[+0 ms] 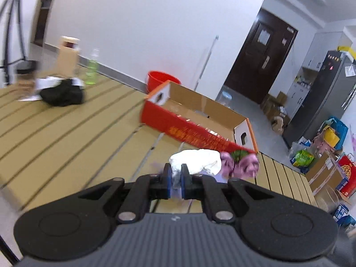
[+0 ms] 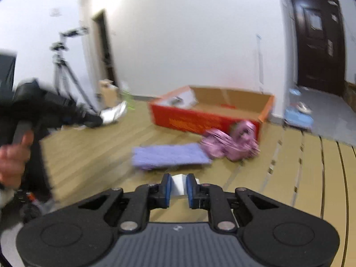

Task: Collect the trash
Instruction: 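Grasp the white crumpled tissue with the left gripper while the right grasps the small white block, then open both grippers over the bin to drop the tissue and block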

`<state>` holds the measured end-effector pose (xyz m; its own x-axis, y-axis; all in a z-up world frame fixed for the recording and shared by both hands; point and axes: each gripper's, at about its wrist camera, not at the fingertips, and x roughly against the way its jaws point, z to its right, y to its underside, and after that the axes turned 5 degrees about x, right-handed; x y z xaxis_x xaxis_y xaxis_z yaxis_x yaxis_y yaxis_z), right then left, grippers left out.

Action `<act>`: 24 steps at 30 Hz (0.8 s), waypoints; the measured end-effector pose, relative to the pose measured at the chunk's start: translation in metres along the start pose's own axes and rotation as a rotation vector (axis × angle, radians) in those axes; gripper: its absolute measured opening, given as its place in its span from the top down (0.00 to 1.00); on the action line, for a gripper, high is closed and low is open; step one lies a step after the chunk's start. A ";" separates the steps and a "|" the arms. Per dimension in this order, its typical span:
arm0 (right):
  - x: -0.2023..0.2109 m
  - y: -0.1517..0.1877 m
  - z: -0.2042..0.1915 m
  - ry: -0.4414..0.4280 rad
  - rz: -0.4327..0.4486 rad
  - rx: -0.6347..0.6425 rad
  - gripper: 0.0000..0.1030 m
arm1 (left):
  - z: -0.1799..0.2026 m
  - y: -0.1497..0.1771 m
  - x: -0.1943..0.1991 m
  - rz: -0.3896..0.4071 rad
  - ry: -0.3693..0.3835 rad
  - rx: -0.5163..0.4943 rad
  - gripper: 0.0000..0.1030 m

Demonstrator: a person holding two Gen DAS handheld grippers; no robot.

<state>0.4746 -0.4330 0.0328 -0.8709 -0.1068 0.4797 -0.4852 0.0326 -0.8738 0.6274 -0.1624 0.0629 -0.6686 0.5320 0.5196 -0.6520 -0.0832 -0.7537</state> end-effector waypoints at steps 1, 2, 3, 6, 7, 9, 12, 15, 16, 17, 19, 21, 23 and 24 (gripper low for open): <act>0.006 -0.002 -0.014 -0.031 0.005 0.016 0.86 | -0.011 0.010 0.023 0.011 -0.019 -0.001 0.92; 0.008 -0.002 -0.029 -0.064 0.005 0.028 0.86 | -0.022 0.021 0.044 0.020 -0.050 0.002 0.92; 0.007 -0.001 -0.043 -0.095 0.004 0.037 0.86 | -0.035 0.033 0.065 0.028 -0.082 0.002 0.92; 0.005 0.006 -0.099 -0.216 -0.023 0.073 0.85 | -0.077 0.072 0.120 0.034 -0.171 0.013 0.92; 0.002 0.012 -0.121 -0.258 -0.040 0.095 0.85 | -0.092 0.089 0.134 0.029 -0.213 0.017 0.92; -0.014 0.032 -0.164 -0.332 -0.104 0.151 0.85 | -0.121 0.122 0.150 -0.016 -0.295 0.028 0.92; -0.047 0.069 -0.223 -0.399 -0.230 0.217 0.85 | -0.164 0.167 0.144 -0.142 -0.404 0.098 0.92; -0.078 0.102 -0.268 -0.383 -0.330 0.336 0.84 | -0.198 0.197 0.125 -0.240 -0.471 0.166 0.92; -0.091 0.111 -0.276 -0.371 -0.378 0.353 0.84 | -0.207 0.203 0.116 -0.278 -0.482 0.182 0.92; -0.102 0.118 -0.281 -0.371 -0.416 0.354 0.84 | -0.215 0.208 0.107 -0.311 -0.478 0.184 0.92; -0.123 0.128 -0.287 -0.371 -0.477 0.354 0.83 | -0.226 0.211 0.090 -0.361 -0.491 0.206 0.91; -0.140 0.136 -0.289 -0.357 -0.526 0.354 0.80 | -0.231 0.211 0.078 -0.389 -0.471 0.200 0.91; -0.160 0.145 -0.290 -0.349 -0.566 0.341 0.77 | -0.235 0.212 0.064 -0.403 -0.488 0.183 0.88; -0.168 0.149 -0.289 -0.343 -0.595 0.343 0.77 | -0.237 0.214 0.057 -0.418 -0.505 0.171 0.84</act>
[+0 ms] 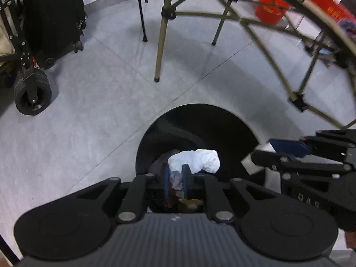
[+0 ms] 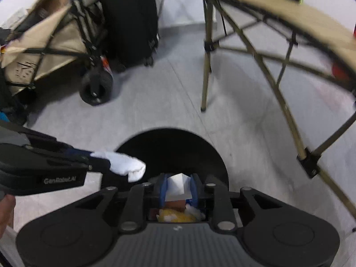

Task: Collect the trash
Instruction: 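Open both grippers over the bin to drop the tissue and block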

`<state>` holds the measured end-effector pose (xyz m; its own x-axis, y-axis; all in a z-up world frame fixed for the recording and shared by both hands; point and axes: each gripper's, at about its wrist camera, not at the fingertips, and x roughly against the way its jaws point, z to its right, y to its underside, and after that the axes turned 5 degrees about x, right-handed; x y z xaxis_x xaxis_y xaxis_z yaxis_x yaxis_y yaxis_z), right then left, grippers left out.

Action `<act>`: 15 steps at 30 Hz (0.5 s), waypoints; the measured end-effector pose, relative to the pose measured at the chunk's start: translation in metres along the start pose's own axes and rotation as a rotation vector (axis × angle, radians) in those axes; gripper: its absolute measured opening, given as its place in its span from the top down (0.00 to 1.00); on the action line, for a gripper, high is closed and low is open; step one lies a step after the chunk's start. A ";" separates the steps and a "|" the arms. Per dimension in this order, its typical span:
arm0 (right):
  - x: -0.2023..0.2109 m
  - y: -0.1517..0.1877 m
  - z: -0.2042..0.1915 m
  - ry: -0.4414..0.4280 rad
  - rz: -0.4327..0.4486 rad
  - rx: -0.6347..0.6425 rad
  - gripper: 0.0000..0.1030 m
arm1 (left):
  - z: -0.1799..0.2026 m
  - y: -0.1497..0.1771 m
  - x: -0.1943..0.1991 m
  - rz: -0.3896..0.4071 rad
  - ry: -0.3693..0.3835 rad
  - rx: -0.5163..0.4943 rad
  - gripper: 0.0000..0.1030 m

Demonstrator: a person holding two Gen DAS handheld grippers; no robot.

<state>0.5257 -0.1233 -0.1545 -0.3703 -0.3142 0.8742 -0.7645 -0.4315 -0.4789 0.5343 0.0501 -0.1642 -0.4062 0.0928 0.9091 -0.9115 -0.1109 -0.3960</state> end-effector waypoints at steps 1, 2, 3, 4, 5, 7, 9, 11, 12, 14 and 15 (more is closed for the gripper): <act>-0.004 0.002 0.001 0.007 -0.016 0.001 0.75 | 0.001 -0.002 -0.010 -0.013 -0.011 -0.009 0.72; -0.009 0.005 0.002 0.020 -0.022 0.006 0.67 | 0.001 -0.004 -0.017 -0.026 -0.010 -0.014 0.56; -0.012 0.004 0.003 0.033 -0.027 0.012 0.63 | 0.000 -0.006 -0.023 -0.036 -0.014 -0.013 0.52; -0.015 0.003 0.005 0.041 -0.029 0.017 0.63 | -0.001 -0.008 -0.028 -0.049 -0.027 -0.006 0.51; -0.014 0.002 0.007 0.048 -0.026 0.019 0.61 | -0.002 -0.008 -0.032 -0.067 -0.031 -0.002 0.51; -0.011 0.002 0.013 0.049 -0.020 0.018 0.59 | -0.004 -0.011 -0.038 -0.093 -0.017 0.016 0.51; -0.007 0.003 0.017 0.042 -0.020 0.027 0.54 | -0.002 -0.015 -0.040 -0.089 -0.015 0.012 0.49; -0.006 0.004 0.020 0.035 -0.024 0.021 0.54 | 0.002 -0.014 -0.038 -0.076 -0.021 -0.005 0.44; -0.012 0.002 0.022 0.026 -0.027 0.016 0.54 | 0.004 -0.014 -0.037 -0.073 -0.024 -0.010 0.43; -0.016 0.001 0.025 0.014 -0.030 0.022 0.54 | 0.004 -0.013 -0.036 -0.068 -0.023 -0.008 0.42; -0.016 0.001 0.025 0.012 -0.031 0.024 0.54 | 0.005 -0.013 -0.036 -0.067 -0.025 -0.005 0.42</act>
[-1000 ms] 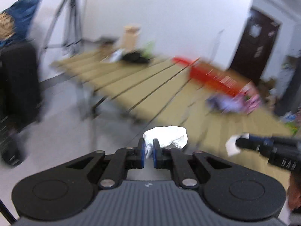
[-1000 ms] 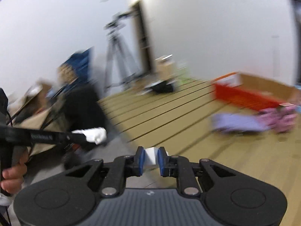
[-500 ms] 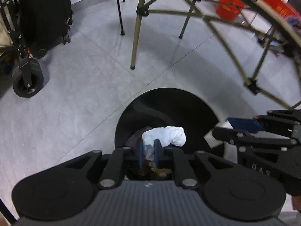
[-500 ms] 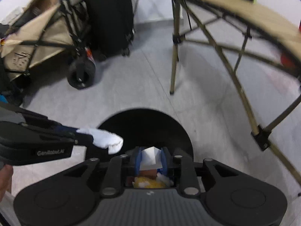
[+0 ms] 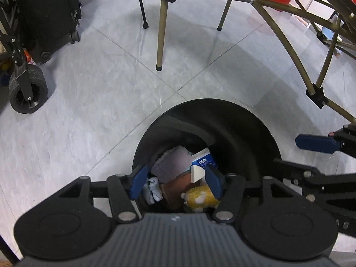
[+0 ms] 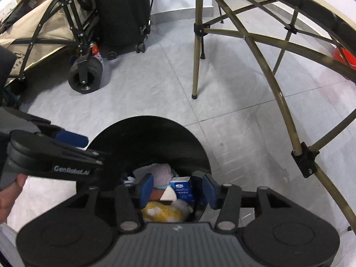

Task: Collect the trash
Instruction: 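Open both grippers over the bin to drop the tissue and block, then grasp the purple fabric bag with both grippers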

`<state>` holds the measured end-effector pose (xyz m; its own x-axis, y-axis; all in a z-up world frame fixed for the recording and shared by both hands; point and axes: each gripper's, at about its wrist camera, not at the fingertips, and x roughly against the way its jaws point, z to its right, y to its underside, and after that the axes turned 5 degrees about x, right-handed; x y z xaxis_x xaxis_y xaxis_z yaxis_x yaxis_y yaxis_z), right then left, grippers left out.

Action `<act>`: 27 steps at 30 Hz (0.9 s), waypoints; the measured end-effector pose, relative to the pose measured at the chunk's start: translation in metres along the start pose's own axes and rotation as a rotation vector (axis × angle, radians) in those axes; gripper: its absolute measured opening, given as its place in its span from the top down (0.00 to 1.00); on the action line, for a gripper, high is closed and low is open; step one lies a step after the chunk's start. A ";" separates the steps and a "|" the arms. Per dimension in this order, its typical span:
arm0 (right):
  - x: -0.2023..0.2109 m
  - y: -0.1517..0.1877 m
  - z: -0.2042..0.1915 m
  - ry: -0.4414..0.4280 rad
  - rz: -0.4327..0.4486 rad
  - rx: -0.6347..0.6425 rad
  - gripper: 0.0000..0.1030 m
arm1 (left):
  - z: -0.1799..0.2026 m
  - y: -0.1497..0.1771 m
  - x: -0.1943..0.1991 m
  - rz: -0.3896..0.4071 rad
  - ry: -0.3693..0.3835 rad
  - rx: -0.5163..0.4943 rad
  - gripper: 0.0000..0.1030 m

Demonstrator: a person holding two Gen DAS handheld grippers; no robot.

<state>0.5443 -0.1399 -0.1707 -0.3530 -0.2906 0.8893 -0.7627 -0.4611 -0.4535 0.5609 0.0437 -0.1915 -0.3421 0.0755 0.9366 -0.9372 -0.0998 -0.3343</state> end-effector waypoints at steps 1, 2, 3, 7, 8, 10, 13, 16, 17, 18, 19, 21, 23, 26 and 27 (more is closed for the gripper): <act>0.001 0.000 0.000 -0.003 0.001 0.000 0.54 | -0.001 0.000 -0.002 0.000 -0.002 0.001 0.41; 0.002 0.000 0.000 -0.006 0.003 -0.001 0.54 | 0.000 0.000 -0.002 0.000 -0.004 -0.001 0.41; 0.001 -0.001 0.001 -0.006 0.006 -0.003 0.54 | 0.000 0.000 -0.001 0.002 -0.008 -0.003 0.41; 0.009 0.000 0.002 -0.002 0.033 -0.012 0.53 | -0.001 0.000 0.006 0.013 -0.023 -0.006 0.37; 0.013 0.000 0.001 -0.006 0.043 -0.012 0.53 | 0.000 0.001 0.010 0.024 -0.024 -0.015 0.35; 0.024 0.000 -0.001 -0.015 0.075 -0.011 0.53 | 0.002 0.002 0.021 0.074 -0.051 -0.041 0.34; 0.050 0.004 -0.006 -0.032 0.149 0.000 0.53 | 0.007 0.008 0.053 0.211 -0.095 -0.044 0.34; 0.093 0.015 -0.003 -0.030 0.260 -0.009 0.53 | 0.015 0.023 0.104 0.409 -0.081 -0.008 0.30; 0.111 0.021 0.000 -0.027 0.304 -0.020 0.53 | 0.019 0.030 0.122 0.482 -0.067 0.009 0.24; 0.133 0.029 0.005 -0.029 0.358 -0.041 0.53 | 0.026 0.036 0.140 0.541 -0.039 0.024 0.22; 0.156 0.038 0.013 -0.036 0.419 -0.069 0.53 | 0.034 0.040 0.152 0.570 -0.002 0.024 0.22; 0.200 0.057 0.035 -0.023 0.537 -0.154 0.52 | 0.057 0.043 0.171 0.584 0.083 0.012 0.22; 0.234 0.072 0.058 0.017 0.616 -0.230 0.50 | 0.081 0.038 0.182 0.571 0.180 0.015 0.22; 0.279 0.091 0.100 0.101 0.701 -0.296 0.47 | 0.127 0.017 0.192 0.558 0.340 0.029 0.14; 0.290 0.094 0.116 0.139 0.713 -0.307 0.45 | 0.144 0.008 0.192 0.554 0.372 0.028 0.14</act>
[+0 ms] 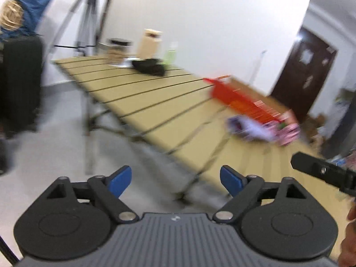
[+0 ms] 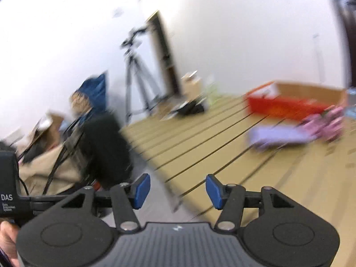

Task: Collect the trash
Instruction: 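Grasp the purple fabric bag with both grippers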

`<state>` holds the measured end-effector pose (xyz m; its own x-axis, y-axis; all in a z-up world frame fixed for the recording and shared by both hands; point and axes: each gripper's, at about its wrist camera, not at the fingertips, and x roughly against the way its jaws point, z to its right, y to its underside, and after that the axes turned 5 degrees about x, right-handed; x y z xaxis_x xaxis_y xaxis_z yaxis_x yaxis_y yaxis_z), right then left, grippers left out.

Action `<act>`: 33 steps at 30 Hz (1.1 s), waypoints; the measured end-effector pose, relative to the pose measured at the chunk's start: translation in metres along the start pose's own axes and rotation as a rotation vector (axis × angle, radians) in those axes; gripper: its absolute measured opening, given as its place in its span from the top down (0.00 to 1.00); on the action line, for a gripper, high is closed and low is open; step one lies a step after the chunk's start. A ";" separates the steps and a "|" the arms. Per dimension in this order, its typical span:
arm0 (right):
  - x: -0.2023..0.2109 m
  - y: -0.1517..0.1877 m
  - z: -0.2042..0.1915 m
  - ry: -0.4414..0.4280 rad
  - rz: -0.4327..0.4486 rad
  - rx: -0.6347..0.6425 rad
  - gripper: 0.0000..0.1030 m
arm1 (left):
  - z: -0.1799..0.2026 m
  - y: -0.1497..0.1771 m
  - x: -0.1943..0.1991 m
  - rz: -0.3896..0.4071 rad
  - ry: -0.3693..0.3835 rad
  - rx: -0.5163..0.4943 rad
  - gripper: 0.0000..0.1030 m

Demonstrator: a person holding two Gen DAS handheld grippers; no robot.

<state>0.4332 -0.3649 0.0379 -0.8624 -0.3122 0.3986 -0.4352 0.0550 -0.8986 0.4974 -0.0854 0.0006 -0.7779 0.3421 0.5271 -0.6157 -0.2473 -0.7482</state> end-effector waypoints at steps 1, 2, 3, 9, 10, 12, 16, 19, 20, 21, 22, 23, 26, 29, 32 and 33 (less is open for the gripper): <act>0.003 -0.008 0.016 0.037 0.007 0.002 0.44 | 0.015 -0.008 -0.012 0.001 0.026 0.001 0.14; 0.003 -0.018 0.035 0.076 0.008 -0.001 0.43 | 0.032 -0.014 -0.025 0.006 0.046 0.001 0.14; -0.001 -0.027 0.052 0.106 0.010 -0.014 0.43 | 0.049 -0.023 -0.042 0.001 0.058 0.001 0.14; -0.082 -0.060 0.162 0.215 -0.065 -0.175 0.44 | 0.104 -0.053 -0.166 -0.120 0.109 0.037 0.19; -0.101 -0.060 0.174 0.223 -0.084 -0.186 0.44 | 0.105 -0.053 -0.184 -0.144 0.112 0.063 0.22; -0.131 -0.054 0.191 0.228 -0.110 -0.205 0.45 | 0.099 -0.050 -0.210 -0.205 0.107 0.114 0.29; -0.186 -0.038 0.213 0.221 -0.170 -0.277 0.48 | 0.093 -0.052 -0.232 -0.235 0.157 0.168 0.55; -0.197 -0.027 0.218 0.223 -0.191 -0.306 0.66 | 0.091 -0.048 -0.239 -0.276 0.184 0.167 0.79; -0.199 -0.022 0.216 0.214 -0.193 -0.307 0.82 | 0.091 -0.047 -0.238 -0.271 0.195 0.157 0.86; -0.199 -0.019 0.213 0.219 -0.196 -0.294 0.96 | 0.092 -0.047 -0.237 -0.266 0.211 0.149 0.89; -0.199 -0.017 0.209 0.231 -0.195 -0.263 0.97 | 0.094 -0.047 -0.234 -0.266 0.223 0.149 0.94; -0.201 -0.018 0.205 0.241 -0.201 -0.232 0.98 | 0.096 -0.047 -0.233 -0.262 0.228 0.147 0.96; -0.194 -0.021 0.195 0.262 -0.195 -0.204 0.98 | 0.101 -0.049 -0.226 -0.244 0.214 0.119 0.97; -0.172 -0.029 0.184 0.257 -0.158 -0.190 0.98 | 0.102 -0.055 -0.208 -0.224 0.225 0.098 0.97; -0.143 -0.039 0.165 0.233 -0.121 -0.178 0.98 | 0.101 -0.062 -0.173 -0.174 0.241 0.048 0.97; -0.134 -0.041 0.157 0.221 -0.109 -0.181 0.98 | 0.100 -0.063 -0.159 -0.162 0.241 0.030 0.97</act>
<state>0.6069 -0.4742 -0.0072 -0.8347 -0.1124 0.5391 -0.5503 0.2066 -0.8090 0.6474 -0.2150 0.0048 -0.6190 0.5842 0.5249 -0.7356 -0.1971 -0.6482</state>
